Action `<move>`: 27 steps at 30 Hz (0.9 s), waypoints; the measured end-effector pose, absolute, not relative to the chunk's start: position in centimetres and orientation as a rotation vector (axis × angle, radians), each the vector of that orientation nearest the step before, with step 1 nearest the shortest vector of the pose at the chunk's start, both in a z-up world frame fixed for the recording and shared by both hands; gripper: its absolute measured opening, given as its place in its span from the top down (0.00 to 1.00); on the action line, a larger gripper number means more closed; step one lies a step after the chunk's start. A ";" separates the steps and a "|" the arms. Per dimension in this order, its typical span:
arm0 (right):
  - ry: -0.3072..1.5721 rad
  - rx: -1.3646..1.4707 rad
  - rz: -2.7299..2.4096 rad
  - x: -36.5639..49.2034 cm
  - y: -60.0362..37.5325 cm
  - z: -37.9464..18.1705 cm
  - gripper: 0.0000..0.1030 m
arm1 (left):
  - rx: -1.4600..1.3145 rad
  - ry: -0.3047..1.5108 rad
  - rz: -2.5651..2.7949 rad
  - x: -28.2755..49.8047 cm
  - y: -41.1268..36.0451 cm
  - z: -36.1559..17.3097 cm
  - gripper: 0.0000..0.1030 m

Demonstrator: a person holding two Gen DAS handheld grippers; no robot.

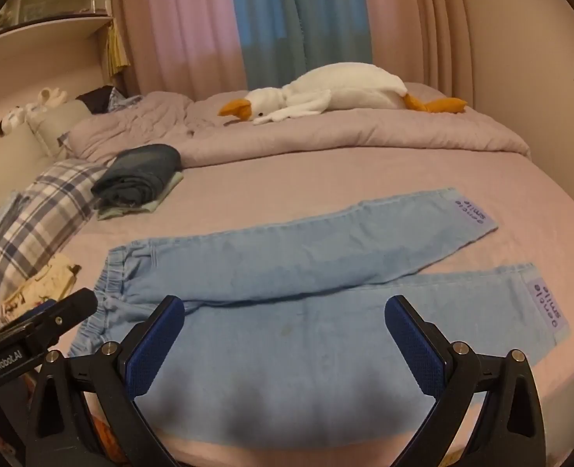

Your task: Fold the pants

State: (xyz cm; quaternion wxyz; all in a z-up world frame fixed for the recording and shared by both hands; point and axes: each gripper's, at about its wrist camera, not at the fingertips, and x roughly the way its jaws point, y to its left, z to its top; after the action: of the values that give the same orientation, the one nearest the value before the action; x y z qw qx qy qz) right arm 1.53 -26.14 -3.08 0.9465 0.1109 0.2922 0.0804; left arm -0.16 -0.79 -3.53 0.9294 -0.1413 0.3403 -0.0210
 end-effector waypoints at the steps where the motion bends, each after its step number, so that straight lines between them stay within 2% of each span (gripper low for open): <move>1: 0.596 0.228 0.168 1.4 -26.2 -2.9 0.01 | -0.293 0.696 -0.046 -0.2 -0.8 -3.6 0.01; 10: 0.624 0.254 0.191 -1.4 -24.8 -1.9 0.01 | -0.276 0.705 -0.033 -0.2 -1.1 -4.1 0.01; 27: 0.690 0.279 0.190 0.5 -26.4 -2.3 0.01 | -0.246 0.734 -0.042 0.3 -1.7 -4.8 0.01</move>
State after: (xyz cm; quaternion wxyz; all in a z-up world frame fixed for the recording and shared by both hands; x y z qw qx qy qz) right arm 0.51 -26.39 -2.30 0.9271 0.1363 0.3365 0.0929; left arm 0.26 -1.74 -4.79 0.9258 -0.1199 0.3578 -0.0207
